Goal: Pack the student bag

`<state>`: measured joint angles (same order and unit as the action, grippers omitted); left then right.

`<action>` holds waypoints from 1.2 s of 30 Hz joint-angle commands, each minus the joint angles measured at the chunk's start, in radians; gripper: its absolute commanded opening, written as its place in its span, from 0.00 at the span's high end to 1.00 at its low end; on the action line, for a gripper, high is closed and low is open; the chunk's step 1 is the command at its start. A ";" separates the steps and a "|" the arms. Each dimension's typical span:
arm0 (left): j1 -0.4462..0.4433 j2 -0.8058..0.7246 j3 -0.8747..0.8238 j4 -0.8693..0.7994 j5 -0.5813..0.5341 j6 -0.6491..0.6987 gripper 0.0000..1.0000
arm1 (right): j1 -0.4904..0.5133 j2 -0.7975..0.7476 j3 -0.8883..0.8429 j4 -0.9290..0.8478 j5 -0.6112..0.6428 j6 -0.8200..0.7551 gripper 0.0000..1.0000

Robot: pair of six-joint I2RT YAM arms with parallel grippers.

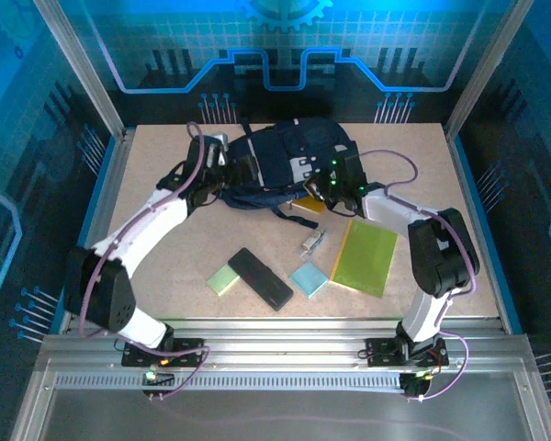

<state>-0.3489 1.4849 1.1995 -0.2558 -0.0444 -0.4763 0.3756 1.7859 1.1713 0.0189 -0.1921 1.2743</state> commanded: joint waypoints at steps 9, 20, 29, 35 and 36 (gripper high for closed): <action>-0.158 0.065 -0.228 0.275 -0.023 -0.116 0.24 | 0.057 0.061 0.200 0.078 0.004 0.153 1.00; -0.158 0.289 -0.095 0.444 -0.116 0.023 0.24 | 0.060 0.070 0.209 0.105 -0.041 0.193 1.00; -0.149 0.405 -0.043 0.608 -0.133 0.053 0.39 | 0.063 0.070 0.162 0.167 -0.061 0.250 1.00; -0.135 0.461 -0.019 0.641 -0.164 0.063 0.46 | 0.059 0.048 0.147 0.175 -0.071 0.261 1.00; -0.129 0.462 -0.023 0.648 -0.165 0.064 0.51 | 0.057 0.042 0.145 0.174 -0.069 0.259 1.00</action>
<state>-0.4999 1.9331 1.1477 0.3283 -0.1696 -0.4366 0.4263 1.8576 1.3167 0.0978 -0.2199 1.5085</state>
